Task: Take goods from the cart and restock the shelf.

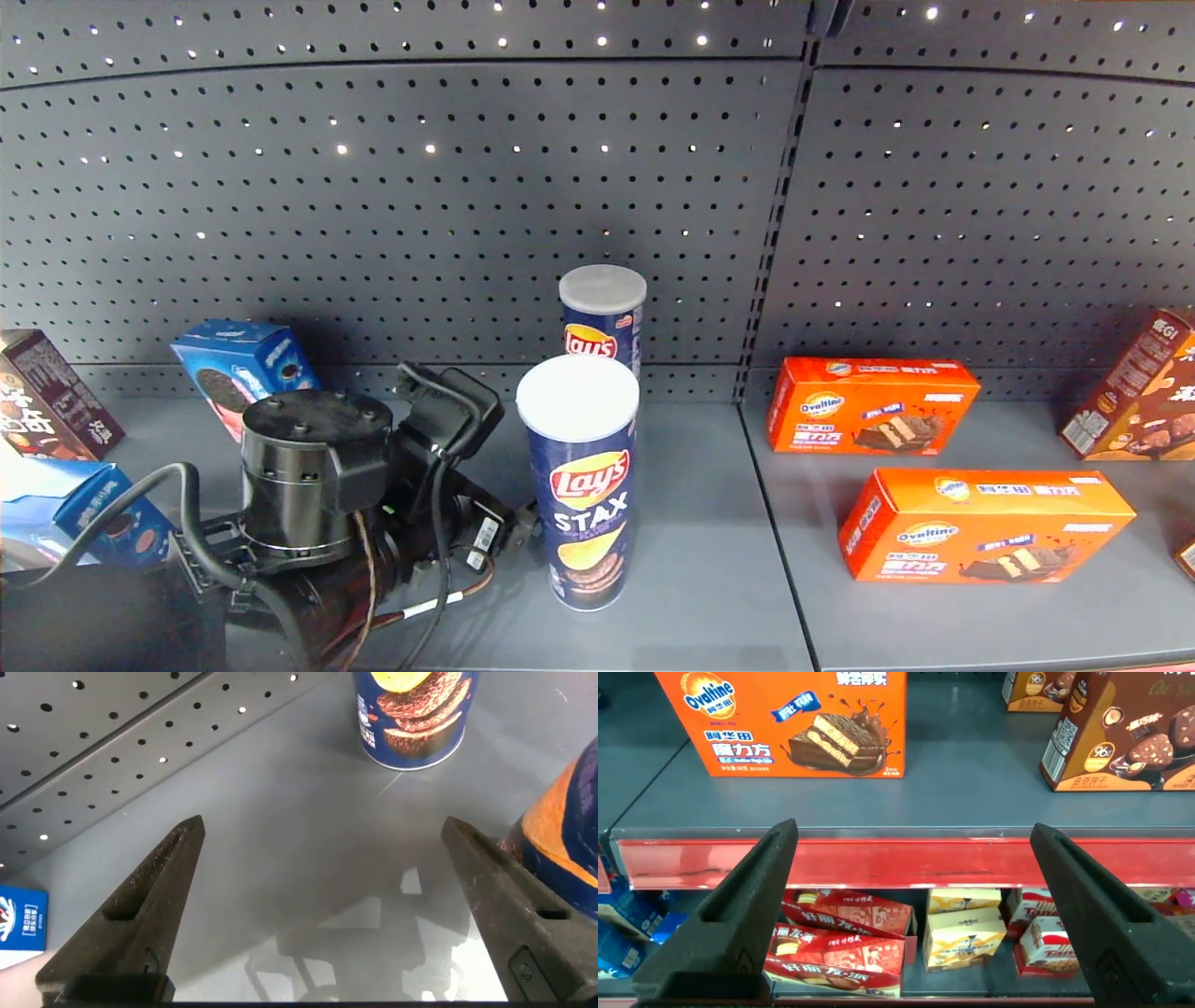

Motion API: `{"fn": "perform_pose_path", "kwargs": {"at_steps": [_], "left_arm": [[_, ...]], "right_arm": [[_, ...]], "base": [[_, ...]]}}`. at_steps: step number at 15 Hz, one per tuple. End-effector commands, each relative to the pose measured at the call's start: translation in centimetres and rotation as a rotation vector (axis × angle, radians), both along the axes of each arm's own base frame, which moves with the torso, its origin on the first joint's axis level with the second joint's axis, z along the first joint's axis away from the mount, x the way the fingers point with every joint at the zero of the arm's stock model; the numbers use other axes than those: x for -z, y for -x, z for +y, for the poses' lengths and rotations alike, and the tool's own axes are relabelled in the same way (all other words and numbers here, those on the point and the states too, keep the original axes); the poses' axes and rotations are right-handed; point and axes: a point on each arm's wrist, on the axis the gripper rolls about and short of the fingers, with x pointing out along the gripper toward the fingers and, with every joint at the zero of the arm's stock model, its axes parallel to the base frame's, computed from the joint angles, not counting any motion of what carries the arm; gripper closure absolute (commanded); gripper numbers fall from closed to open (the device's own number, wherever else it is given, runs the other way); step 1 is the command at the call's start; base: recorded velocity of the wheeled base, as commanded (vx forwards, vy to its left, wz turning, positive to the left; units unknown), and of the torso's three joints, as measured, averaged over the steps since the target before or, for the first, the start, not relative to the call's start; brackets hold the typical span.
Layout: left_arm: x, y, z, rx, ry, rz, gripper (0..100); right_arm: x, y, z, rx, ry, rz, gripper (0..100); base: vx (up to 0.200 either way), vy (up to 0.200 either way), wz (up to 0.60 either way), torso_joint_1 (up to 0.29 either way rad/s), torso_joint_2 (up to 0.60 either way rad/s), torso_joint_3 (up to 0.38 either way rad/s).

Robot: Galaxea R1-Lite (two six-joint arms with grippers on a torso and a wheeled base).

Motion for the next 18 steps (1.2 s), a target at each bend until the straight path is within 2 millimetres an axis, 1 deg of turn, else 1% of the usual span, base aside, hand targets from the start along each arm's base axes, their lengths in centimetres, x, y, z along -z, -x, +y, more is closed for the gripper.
{"fn": "perform_pose_path", "kwargs": {"at_steps": [1, 3, 4, 7, 8, 9, 12, 14, 15, 16, 18], "left_arm": [[0.1, -0.1, 0.4, -0.015, 0.000, 0.006, 0], [0.0, -0.5, 1.4, -0.056, 0.005, 0.003, 0], [-0.4, -0.6, 1.9, -0.081, 0.017, -0.011, 0], [-3.9, 0.5, 5.1, -0.183, 0.143, -0.119, 0], [-4.4, 0.8, 5.8, -0.202, 0.156, -0.140, 0], [-5.4, 2.3, 7.6, -0.254, 0.191, -0.188, 0], [-5.9, 7.3, 11.4, -0.345, 0.242, -0.285, 0], [-6.6, 10.1, 13.0, -0.386, 0.271, -0.379, 0], [-7.1, 11.2, 13.6, -0.411, 0.287, -0.431, 0], [-7.4, 11.6, 13.8, -0.421, 0.294, -0.454, 0], [-8.2, 12.6, 14.8, -0.497, 0.297, -0.528, 0]], "right_arm": [[0.0, 0.0, 0.0, 0.000, 0.000, -0.002, 0], [0.0, 0.0, 0.0, 0.000, 0.000, 0.000, 0], [0.0, 0.0, 0.0, 0.000, 0.000, 0.000, 0], [0.0, 0.0, 0.0, 0.000, 0.000, -0.002, 0], [0.0, 0.0, 0.0, 0.000, 0.000, -0.002, 0], [0.0, 0.0, 0.0, 0.000, 0.000, 0.000, 0], [0.0, 0.0, 0.0, 0.000, 0.000, 0.000, 0], [0.0, 0.0, 0.0, 0.000, 0.000, -0.002, 0], [0.0, 0.0, 0.0, 0.000, 0.000, -0.002, 0], [0.0, 0.0, 0.0, 0.000, 0.000, -0.002, 0], [0.0, 0.0, 0.0, 0.000, 0.000, -0.002, 0]], "base": [[0.000, 0.000, 0.00, 0.000, 0.00, 0.000], [0.000, 0.000, 0.00, 0.000, 0.00, 0.000], [0.000, 0.000, 0.00, 0.000, 0.00, 0.000], [0.000, 0.000, 0.00, 0.000, 0.00, 0.000], [0.000, 0.000, 0.00, 0.000, 0.00, 0.000], [0.000, 0.000, 0.00, 0.000, 0.00, 0.000], [0.000, 0.000, 0.00, 0.000, 0.00, 0.000], [0.000, 0.000, 0.00, 0.000, 0.00, 0.000], [0.000, 0.000, 0.00, 0.000, 0.00, 0.000], [0.000, 0.000, 0.00, 0.000, 0.00, 0.000], [0.000, 0.000, 0.00, 0.000, 0.00, 0.000]]}}
